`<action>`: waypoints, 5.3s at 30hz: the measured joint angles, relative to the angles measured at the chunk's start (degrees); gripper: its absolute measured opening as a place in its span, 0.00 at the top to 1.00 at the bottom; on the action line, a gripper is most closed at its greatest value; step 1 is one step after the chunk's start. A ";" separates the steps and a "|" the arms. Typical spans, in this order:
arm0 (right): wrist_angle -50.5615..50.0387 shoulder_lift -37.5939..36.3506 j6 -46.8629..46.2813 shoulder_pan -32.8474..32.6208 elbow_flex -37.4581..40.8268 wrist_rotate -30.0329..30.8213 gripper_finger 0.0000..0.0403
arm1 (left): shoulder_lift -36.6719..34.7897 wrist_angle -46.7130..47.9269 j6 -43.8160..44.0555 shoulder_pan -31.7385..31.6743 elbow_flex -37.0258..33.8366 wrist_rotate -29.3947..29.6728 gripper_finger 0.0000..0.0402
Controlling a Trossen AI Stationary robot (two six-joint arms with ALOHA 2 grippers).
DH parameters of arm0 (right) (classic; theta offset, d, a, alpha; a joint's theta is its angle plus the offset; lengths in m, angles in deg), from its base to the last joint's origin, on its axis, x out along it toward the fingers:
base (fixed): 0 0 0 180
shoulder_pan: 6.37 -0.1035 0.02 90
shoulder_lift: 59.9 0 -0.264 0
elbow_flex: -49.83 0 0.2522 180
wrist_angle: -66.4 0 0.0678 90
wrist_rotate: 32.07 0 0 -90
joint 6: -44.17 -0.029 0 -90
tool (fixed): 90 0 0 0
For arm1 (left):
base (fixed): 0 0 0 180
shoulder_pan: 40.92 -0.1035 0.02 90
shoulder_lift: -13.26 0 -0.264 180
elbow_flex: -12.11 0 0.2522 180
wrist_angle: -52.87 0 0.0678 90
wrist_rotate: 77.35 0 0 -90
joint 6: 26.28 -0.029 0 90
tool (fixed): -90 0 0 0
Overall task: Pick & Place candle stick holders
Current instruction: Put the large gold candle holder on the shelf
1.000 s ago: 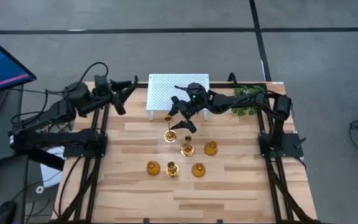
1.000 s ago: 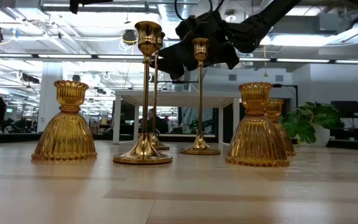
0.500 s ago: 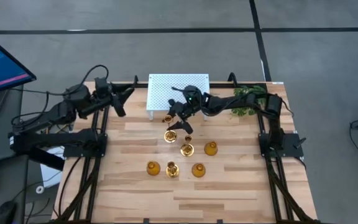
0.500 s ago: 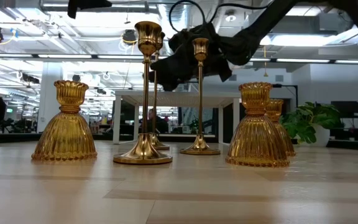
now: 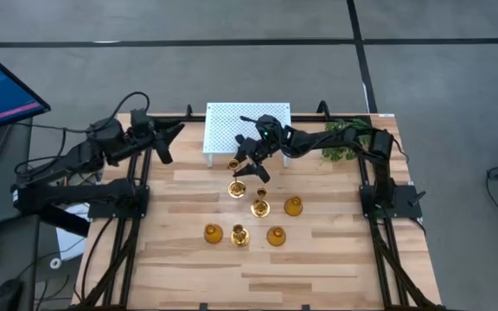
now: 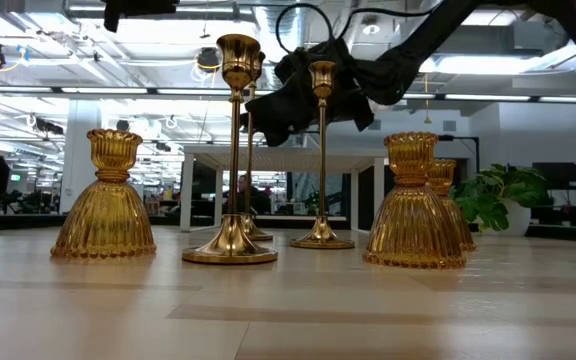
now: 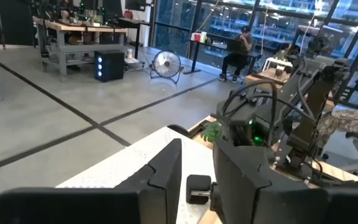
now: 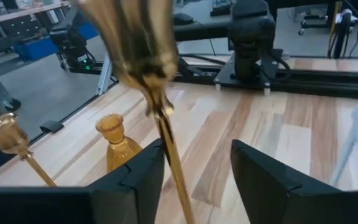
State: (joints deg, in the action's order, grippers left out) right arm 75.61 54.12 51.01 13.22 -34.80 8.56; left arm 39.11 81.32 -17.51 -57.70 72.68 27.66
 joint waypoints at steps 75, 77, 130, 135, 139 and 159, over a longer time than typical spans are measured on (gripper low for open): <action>-8.65 -27.95 4.54 27.50 0.04 11.94 0.96 | -24.99 5.86 4.36 -0.02 -23.46 4.57 0.81; -7.70 -26.85 4.16 26.81 0.00 12.13 0.96 | -24.87 5.86 5.03 0.00 -24.05 4.59 0.81; 3.84 -19.15 1.20 28.22 2.36 7.26 0.97 | -25.20 1.92 7.13 0.00 -29.90 4.66 0.81; 6.36 -19.13 0.42 28.29 3.13 7.27 0.95 | -25.20 1.67 7.15 -0.02 -29.90 4.67 0.81; 6.24 -19.11 -0.29 28.55 3.15 7.28 0.93 | -25.20 1.39 7.15 0.00 -29.90 4.67 0.81; 6.72 -19.04 -2.36 28.59 3.19 5.71 0.93 | -25.20 0.76 7.15 -0.01 -29.88 4.67 0.81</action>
State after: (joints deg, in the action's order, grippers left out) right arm 82.33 35.08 48.64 41.81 -31.61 14.27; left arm 13.90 82.07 -10.36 -57.71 42.80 32.33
